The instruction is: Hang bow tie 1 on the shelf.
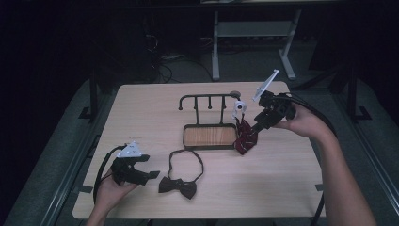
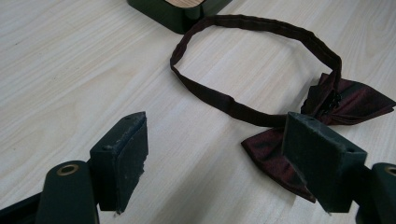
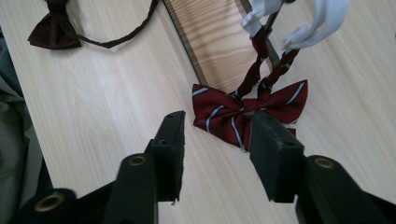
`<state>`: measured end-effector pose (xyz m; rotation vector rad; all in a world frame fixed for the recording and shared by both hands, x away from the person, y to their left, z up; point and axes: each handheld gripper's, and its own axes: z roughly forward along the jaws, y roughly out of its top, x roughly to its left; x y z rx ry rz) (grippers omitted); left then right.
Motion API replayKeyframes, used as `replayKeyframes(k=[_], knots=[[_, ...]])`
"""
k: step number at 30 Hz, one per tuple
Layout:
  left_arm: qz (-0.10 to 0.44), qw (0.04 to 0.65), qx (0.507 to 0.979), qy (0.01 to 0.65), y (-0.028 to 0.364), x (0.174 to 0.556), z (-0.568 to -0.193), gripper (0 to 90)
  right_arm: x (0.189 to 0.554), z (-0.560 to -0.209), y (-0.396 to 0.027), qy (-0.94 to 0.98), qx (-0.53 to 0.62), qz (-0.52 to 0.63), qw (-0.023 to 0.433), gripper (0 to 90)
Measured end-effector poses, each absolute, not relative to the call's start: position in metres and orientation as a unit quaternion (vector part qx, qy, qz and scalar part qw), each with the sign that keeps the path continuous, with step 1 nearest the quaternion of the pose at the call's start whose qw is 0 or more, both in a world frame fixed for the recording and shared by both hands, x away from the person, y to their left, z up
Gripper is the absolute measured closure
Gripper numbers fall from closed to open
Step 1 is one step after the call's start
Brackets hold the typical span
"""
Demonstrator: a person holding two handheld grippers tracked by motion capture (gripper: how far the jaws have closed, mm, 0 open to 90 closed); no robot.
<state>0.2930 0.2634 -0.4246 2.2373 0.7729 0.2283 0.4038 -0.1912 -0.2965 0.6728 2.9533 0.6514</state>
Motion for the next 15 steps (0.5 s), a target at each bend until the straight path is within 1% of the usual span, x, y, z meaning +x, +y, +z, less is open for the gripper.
replayKeyframes(k=[10, 15], knots=[[0.088, 0.372, 0.873, 0.303, 0.263, 0.293, -0.425, 22.5, 0.393, -0.316, -0.199, 0.951, 0.225, 0.212, 0.018, 48.9], [0.092, 0.372, 0.874, 0.299, 0.264, 0.293, -0.425, 22.5, 0.39, -0.32, -0.203, 0.948, 0.23, 0.218, 0.018, 47.9]])
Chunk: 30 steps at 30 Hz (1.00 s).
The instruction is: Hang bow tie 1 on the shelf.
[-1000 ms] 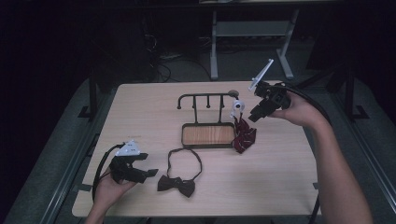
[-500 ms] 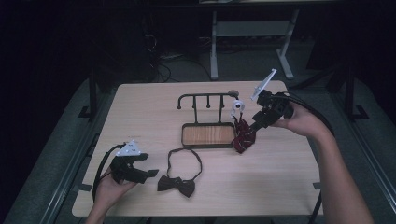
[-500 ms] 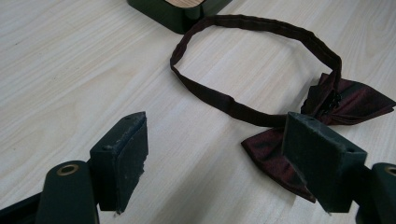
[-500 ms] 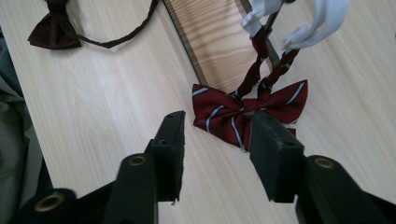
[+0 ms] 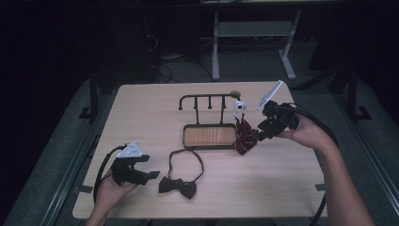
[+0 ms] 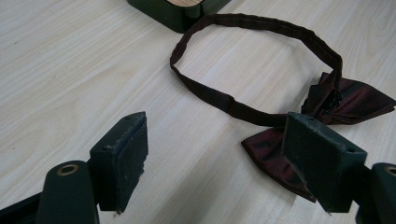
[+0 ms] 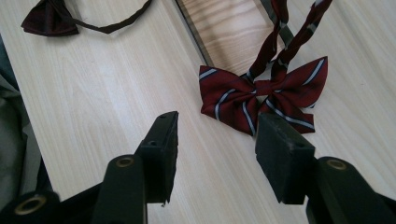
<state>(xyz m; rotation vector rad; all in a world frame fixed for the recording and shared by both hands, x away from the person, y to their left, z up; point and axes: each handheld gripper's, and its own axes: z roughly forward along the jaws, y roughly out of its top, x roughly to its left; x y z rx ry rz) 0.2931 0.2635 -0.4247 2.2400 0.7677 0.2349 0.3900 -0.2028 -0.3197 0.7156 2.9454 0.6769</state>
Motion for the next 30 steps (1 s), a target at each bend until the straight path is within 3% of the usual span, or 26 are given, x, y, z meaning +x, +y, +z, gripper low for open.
replayKeyframes(k=[30], knots=[[0.09, 0.37, 0.875, 0.3, 0.261, 0.292, -0.425, 23.1, 0.361, -0.358, -0.217, 0.945, 0.229, 0.234, 0.005, 42.2]])
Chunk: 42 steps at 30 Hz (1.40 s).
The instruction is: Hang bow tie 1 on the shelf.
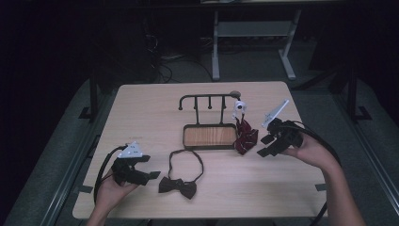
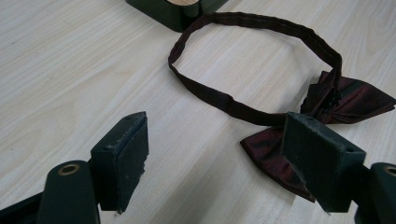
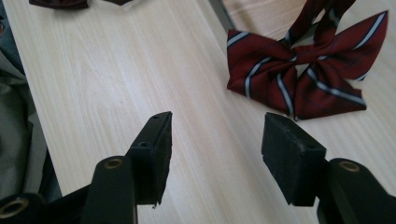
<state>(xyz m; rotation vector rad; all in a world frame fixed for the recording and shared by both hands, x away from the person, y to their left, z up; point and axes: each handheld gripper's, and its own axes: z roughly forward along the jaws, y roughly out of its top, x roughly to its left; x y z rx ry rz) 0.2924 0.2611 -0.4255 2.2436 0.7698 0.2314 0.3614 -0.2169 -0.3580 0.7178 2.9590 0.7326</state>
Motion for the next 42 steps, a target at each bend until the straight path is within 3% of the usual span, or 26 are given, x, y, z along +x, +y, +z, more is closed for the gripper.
replayKeyframes(k=[42], knots=[[0.075, 0.362, 0.889, 0.271, 0.234, 0.299, -0.409, 26.3, 0.316, -0.401, -0.226, 0.94, 0.232, 0.248, 0.01, 35.4]])
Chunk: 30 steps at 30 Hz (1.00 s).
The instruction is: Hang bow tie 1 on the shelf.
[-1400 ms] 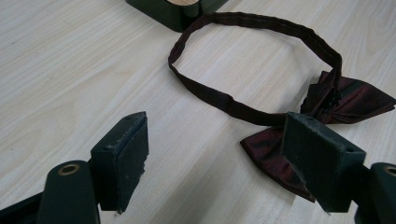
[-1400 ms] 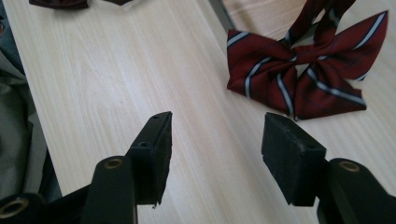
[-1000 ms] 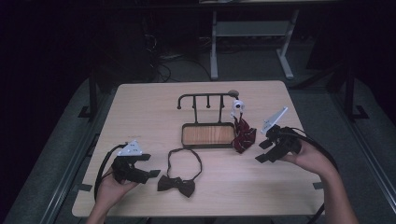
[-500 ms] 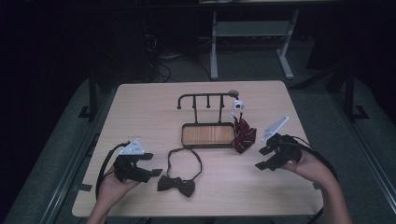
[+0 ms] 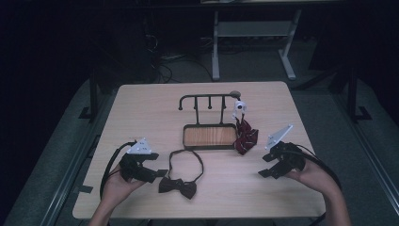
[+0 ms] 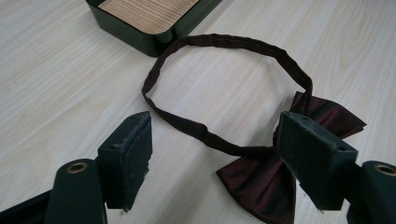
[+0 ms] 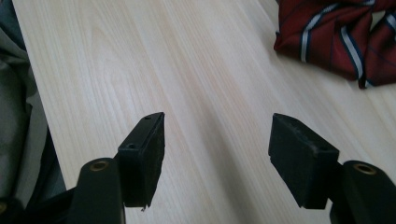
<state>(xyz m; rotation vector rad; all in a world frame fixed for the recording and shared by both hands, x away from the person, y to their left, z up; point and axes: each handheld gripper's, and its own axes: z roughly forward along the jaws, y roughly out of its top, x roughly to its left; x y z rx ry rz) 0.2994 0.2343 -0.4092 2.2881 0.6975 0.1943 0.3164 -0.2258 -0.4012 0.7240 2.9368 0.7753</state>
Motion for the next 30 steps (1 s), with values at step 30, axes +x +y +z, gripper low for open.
replayKeyframes(k=[30], knots=[[0.055, 0.301, 0.918, 0.25, 0.205, 0.332, -0.4, 33.1, 0.301, -0.403, -0.235, 0.938, 0.232, 0.256, 0.005, 32.3]])
